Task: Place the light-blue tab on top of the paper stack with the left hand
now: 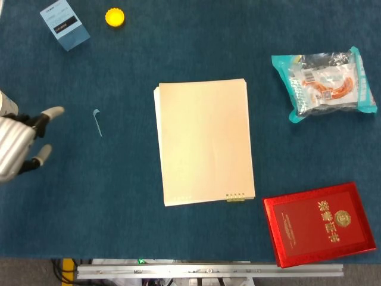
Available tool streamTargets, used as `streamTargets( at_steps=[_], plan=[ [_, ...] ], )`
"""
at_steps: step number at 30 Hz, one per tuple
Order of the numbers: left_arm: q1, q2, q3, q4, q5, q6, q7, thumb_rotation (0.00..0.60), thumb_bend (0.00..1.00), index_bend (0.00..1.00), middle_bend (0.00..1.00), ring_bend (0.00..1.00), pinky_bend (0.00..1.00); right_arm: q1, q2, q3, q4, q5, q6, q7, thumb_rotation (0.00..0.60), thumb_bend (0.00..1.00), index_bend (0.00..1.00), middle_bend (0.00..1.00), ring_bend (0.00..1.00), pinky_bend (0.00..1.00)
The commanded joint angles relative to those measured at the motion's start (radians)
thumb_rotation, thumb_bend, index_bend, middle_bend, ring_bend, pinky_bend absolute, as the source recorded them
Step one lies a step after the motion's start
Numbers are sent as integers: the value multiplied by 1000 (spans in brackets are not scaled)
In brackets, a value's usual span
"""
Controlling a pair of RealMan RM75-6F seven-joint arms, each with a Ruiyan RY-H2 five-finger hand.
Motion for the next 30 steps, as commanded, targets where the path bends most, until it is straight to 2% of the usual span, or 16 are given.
streamTargets(
  at_steps=[1,3,5,9,16,30],
  plan=[
    [-89,-18,-3,70,43,-88,-81,600,348,263,739,752,832,-4,5,-7,-6,-1,-1,-2,600,209,238,379,387,513],
    [-133,-42,-4,122,61,-121,-139,600,348,312,838,852,898,-9,7,-12,-8,1,0,-4,600,210,238,379,386,513],
    [-170,-63,0,172,80,-146,-184,600,348,344,894,903,924,-13,9,-16,-8,5,-1,-4,600,210,238,378,387,513],
    [-240,-115,21,289,131,-182,-261,600,349,382,953,948,954,-19,12,-22,-12,15,-7,-9,600,210,238,378,388,513],
    [-325,-204,67,465,191,-206,-338,600,349,389,975,971,967,-24,10,-24,-20,27,-9,-21,600,209,238,379,392,513],
    [-408,-341,155,696,289,-142,-331,600,349,409,980,977,968,-29,3,-27,-31,40,-13,-44,600,210,238,379,393,513]
  ],
)
